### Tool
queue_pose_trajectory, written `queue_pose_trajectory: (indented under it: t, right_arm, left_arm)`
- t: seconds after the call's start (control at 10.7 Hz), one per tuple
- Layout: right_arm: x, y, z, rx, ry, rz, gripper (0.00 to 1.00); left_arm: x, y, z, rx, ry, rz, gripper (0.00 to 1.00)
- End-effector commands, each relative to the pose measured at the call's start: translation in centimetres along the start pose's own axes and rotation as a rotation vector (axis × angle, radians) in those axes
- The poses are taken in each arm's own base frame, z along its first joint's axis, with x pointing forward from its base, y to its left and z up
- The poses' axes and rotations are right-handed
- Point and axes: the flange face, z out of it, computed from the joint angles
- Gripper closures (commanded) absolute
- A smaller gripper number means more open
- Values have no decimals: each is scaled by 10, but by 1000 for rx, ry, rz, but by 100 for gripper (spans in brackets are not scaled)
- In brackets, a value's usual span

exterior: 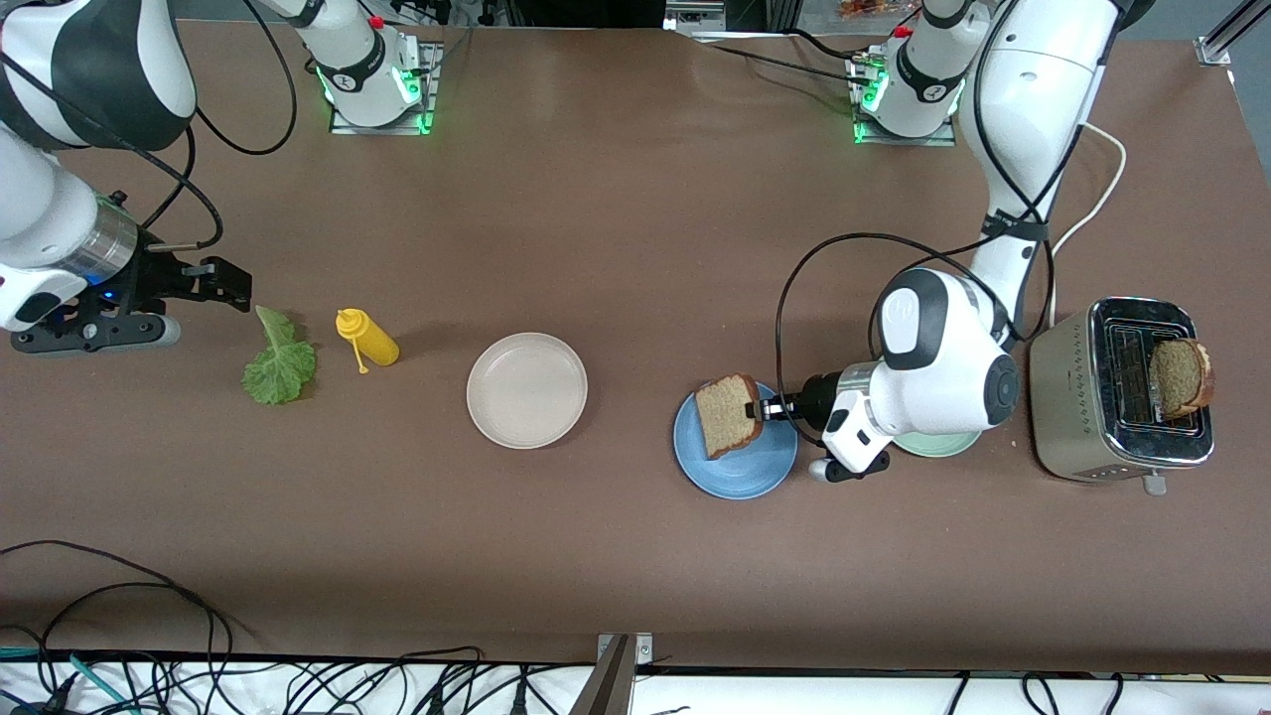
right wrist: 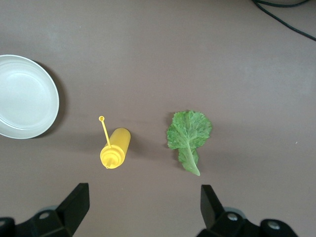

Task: Make sandwich in blue plate with both arms
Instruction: 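Lay the bread on the blue plate while the right gripper reaches the lettuce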

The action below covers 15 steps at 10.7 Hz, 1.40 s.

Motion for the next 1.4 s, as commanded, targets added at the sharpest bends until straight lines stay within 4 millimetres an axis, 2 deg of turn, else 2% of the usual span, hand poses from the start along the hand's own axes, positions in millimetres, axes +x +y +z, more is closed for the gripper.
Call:
queue_pose_trajectory:
  t: [0.0, 0.28, 0.37, 0.47, 0.56, 0.65, 0.75, 0.93, 1.03, 1.21, 1.31]
  right_arm:
    - [-2, -2, 1, -3, -2, -2, 0]
    - [1, 0, 8, -12, -10, -3, 0]
    - [3, 2, 12, -15, -9, -7, 0]
    - [6, 6, 20, -17, -22, -8, 0]
    - [8, 9, 27, -20, -33, -12, 0]
    - [9, 12, 38, -20, -46, -35, 0]
    - [7, 21, 52, -20, -60, -45, 0]
    - [4, 36, 85, -17, -63, -102, 0]
    - [1, 44, 102, -13, -67, -119, 0]
    - [-5, 45, 135, -7, -76, -148, 0]
    - [-10, 52, 159, -4, -79, -173, 0]
  left_arm:
    - [4, 10, 16, -17, 17, 2, 100]
    - [9, 2, 14, -12, 21, 46, 100]
    - [17, -12, 10, -6, 32, 92, 93]
    - [23, -25, 8, 4, 39, 139, 79]
    - [28, -33, 7, 6, 52, 172, 57]
    - [36, -46, 4, 12, 96, 219, 1]
    - [41, -51, 0, -6, 118, 320, 0]
    - [50, -84, -7, -75, 136, 410, 0]
    - [50, -89, -15, -71, 143, 430, 0]
    - [50, -97, -32, -65, 120, 422, 0]
    - [50, -101, -46, -62, 113, 422, 0]
